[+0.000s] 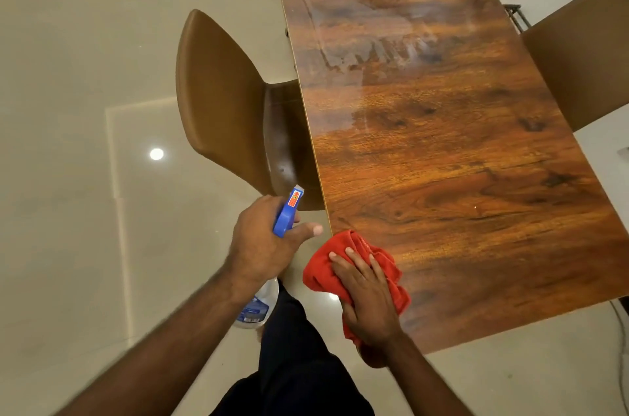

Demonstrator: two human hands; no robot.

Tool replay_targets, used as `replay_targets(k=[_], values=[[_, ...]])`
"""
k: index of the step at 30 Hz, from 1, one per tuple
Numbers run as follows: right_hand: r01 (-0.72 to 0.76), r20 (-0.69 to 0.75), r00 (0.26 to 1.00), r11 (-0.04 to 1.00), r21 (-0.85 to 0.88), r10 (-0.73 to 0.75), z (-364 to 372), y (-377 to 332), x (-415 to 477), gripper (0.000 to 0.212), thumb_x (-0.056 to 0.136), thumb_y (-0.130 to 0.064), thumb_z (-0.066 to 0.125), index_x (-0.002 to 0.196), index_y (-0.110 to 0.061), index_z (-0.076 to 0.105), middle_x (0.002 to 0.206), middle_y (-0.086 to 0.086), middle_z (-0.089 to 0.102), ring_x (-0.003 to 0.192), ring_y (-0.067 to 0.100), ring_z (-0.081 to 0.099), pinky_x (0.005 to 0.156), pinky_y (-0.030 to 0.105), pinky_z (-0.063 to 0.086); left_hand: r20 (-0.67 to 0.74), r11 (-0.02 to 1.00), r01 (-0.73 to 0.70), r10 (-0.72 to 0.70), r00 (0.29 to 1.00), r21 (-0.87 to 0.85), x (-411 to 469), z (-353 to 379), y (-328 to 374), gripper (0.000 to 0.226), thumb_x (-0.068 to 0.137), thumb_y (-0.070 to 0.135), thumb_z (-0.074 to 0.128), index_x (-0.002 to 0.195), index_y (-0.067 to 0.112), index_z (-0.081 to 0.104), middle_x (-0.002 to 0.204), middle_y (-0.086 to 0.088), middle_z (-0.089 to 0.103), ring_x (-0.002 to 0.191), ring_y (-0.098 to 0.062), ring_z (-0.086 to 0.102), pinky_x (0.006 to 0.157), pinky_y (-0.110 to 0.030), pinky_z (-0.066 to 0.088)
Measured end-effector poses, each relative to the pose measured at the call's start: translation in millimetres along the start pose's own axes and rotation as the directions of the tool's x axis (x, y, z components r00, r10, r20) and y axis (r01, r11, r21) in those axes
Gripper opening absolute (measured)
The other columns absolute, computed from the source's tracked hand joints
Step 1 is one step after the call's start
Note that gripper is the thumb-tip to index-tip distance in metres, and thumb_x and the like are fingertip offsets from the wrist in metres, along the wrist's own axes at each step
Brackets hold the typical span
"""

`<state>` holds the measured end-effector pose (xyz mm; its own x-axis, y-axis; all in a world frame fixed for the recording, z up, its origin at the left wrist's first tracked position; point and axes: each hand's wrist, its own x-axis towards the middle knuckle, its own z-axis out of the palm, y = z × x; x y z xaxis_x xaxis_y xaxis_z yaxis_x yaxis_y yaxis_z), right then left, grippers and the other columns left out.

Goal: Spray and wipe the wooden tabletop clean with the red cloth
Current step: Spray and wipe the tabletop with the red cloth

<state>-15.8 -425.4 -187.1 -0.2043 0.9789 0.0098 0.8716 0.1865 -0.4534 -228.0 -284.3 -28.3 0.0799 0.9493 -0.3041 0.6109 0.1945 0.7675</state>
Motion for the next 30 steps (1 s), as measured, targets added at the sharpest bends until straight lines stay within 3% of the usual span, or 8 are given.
replay_targets(k=[4,8,14,19,21,23,27,30], values=[[-0.064,-0.035,0.997,0.998,0.004,0.064,3,1,3,0.067,0.097,-0.024,0.058,0.161,-0.028,0.039,0.169,-0.015,0.03,0.16,0.014,0.021,0.128,0.055,0.018,-0.012,1.0,0.026,-0.026,1.0,-0.013,24,3,4,0.038,0.074,0.055,0.079,0.074,0.021,0.062,0.064,0.004,0.058,0.059,-0.013,0.055,0.06,-0.025,0.046],[-0.26,-0.184,0.947,0.965,0.035,0.262,1,9,20,0.08,0.084,-0.017,0.064,0.16,-0.025,0.041,0.166,-0.008,0.038,0.159,0.016,0.025,0.127,0.056,0.021,-0.017,0.998,0.068,-0.068,0.998,-0.012,44,2,7,0.043,0.073,0.058,0.078,0.068,0.02,0.059,0.058,0.003,0.054,0.055,-0.014,0.052,0.06,-0.033,0.052],[-0.606,-0.365,0.722,0.792,0.079,0.588,-11,43,87,0.071,0.089,-0.021,0.054,0.158,-0.015,0.042,0.162,0.003,0.046,0.156,0.022,0.032,0.128,0.054,0.02,0.107,0.999,0.027,-0.029,0.994,0.018,71,-9,7,0.036,0.073,0.053,0.081,0.075,0.022,0.062,0.069,0.002,0.062,0.061,-0.012,0.056,0.061,-0.024,0.044],[-0.707,-0.418,0.607,0.699,0.104,0.676,-23,77,160,0.06,0.101,-0.032,0.044,0.158,-0.014,0.041,0.163,0.003,0.045,0.157,0.022,0.03,0.126,0.058,0.021,0.126,1.0,-0.007,0.006,0.992,0.007,90,-21,7,0.036,0.071,0.056,0.081,0.078,0.026,0.063,0.073,0.004,0.062,0.064,-0.013,0.059,0.062,-0.024,0.046],[-0.696,-0.394,0.641,0.715,0.064,0.659,-27,86,193,0.059,0.105,-0.035,0.046,0.159,-0.015,0.038,0.165,0.003,0.043,0.157,0.023,0.028,0.127,0.058,0.019,0.139,1.0,-0.019,0.018,0.99,0.009,99,-26,7,0.036,0.07,0.058,0.08,0.077,0.027,0.063,0.072,0.005,0.062,0.063,-0.013,0.059,0.061,-0.023,0.046],[-0.621,-0.352,0.734,0.783,-0.003,0.581,-29,83,223,0.061,0.104,-0.037,0.048,0.16,-0.015,0.037,0.165,0.004,0.042,0.157,0.024,0.028,0.127,0.058,0.019,0.152,1.0,-0.01,0.008,0.988,0.011,109,-31,9,0.036,0.07,0.059,0.079,0.076,0.028,0.062,0.071,0.006,0.061,0.063,-0.013,0.059,0.061,-0.023,0.046],[-0.287,-0.184,0.946,0.953,-0.101,0.266,-18,57,258,0.064,0.101,-0.038,0.05,0.161,-0.021,0.037,0.167,-0.002,0.038,0.159,0.021,0.025,0.127,0.057,0.018,0.159,0.999,-0.037,0.035,0.987,0.009,133,-38,17,0.035,0.07,0.056,0.081,0.074,0.028,0.061,0.068,0.008,0.06,0.059,-0.01,0.056,0.058,-0.017,0.04],[-0.081,-0.084,0.994,0.986,-0.146,0.069,-11,59,268,0.064,0.1,-0.034,0.058,0.161,-0.024,0.039,0.169,-0.008,0.034,0.16,0.017,0.02,0.127,0.057,0.018,0.179,0.999,-0.026,0.032,0.983,-0.034,152,-43,21,0.036,0.069,0.058,0.078,0.077,0.027,0.063,0.069,0.009,0.06,0.058,-0.009,0.057,0.058,-0.016,0.04]])
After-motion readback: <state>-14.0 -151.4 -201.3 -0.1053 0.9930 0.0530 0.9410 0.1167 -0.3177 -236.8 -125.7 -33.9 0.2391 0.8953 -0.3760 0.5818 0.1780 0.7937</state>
